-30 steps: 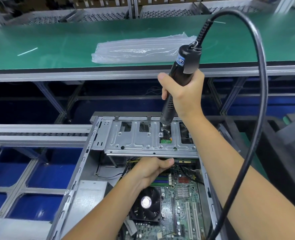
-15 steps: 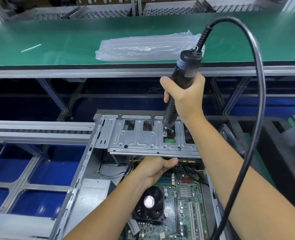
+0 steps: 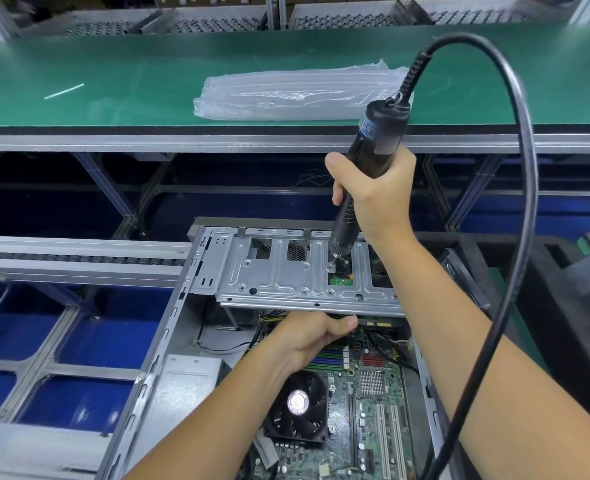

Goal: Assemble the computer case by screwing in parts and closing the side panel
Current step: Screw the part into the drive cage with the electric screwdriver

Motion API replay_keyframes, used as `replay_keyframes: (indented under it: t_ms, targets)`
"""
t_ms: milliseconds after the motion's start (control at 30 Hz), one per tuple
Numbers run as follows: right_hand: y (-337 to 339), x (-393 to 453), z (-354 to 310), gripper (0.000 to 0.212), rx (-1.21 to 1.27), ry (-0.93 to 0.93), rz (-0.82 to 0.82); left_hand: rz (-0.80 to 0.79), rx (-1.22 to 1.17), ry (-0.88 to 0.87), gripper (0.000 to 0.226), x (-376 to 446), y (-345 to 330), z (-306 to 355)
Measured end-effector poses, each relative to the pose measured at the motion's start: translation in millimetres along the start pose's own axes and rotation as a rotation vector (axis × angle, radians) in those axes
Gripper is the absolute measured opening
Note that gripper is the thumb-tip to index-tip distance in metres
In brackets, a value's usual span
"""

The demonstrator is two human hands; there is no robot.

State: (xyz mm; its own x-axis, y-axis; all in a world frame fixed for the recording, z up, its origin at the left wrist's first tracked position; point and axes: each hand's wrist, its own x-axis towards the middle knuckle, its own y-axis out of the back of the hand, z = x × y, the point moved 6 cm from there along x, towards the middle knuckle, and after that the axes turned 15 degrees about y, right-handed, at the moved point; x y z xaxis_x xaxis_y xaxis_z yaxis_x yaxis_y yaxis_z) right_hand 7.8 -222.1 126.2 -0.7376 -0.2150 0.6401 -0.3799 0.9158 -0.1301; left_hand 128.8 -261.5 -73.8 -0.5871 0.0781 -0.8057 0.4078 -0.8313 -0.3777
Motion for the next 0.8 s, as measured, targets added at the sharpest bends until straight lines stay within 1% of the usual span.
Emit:
replay_keyframes:
  t_ms: [67,100,167,200,233,267,300,333,367,400,433,467,500,533,633,700,800]
  targets:
    - [1,1,0,0.02,-0.002,-0.002,0.006,-0.012,0.157,0.038,0.019,-7,-2,2]
    - [1,1,0,0.02,0.001,-0.003,0.006,-0.013,0.295,0.076,0.026,-12,-2,2]
    - [1,1,1,0.02,0.005,0.0,-0.001,-0.011,0.662,0.164,0.038,-26,0,-1]
    - [1,1,1,0.02,0.006,0.002,-0.005,-0.018,0.846,0.18,0.037,-35,3,-1]
    - [1,1,1,0.02,0.007,0.004,-0.007,-0.038,0.981,0.159,0.035,-43,6,2]
    - [1,1,1,0.021,0.008,0.005,-0.008,-0.074,1.027,0.107,0.031,-52,6,9]
    - [2,2,2,0.022,0.011,0.006,-0.008,-0.107,0.977,0.015,0.026,-61,5,21]
    - [3,2,2,0.023,0.013,0.006,-0.006,-0.1,0.864,-0.121,0.02,-70,3,38]
    - [3,2,2,0.024,0.015,0.005,-0.005,-0.023,0.747,-0.29,0.016,-77,4,58]
    - [3,3,3,0.025,0.015,0.005,-0.004,0.119,0.676,-0.47,0.013,-81,7,78]
    - [3,3,3,0.026,0.014,0.007,-0.004,0.285,0.655,-0.63,0.01,-84,8,93]
    - [2,3,3,0.026,0.012,0.012,-0.006,0.424,0.674,-0.742,0.008,-83,6,102]
    - [2,3,2,0.026,0.011,0.015,-0.009,0.514,0.731,-0.797,0.009,-79,2,104]
    - [2,3,2,0.026,0.012,0.018,-0.012,0.567,0.812,-0.816,0.009,-71,-4,104]
    - [3,3,2,0.024,0.021,0.015,-0.016,0.642,1.014,-0.814,0.009,-49,-13,100]
    - [3,3,2,0.022,0.02,0.017,-0.018,0.669,1.033,-0.835,0.008,-44,-14,100]
    - [4,2,2,0.02,0.021,0.019,-0.014,0.678,0.982,-0.815,0.005,-43,-11,101]
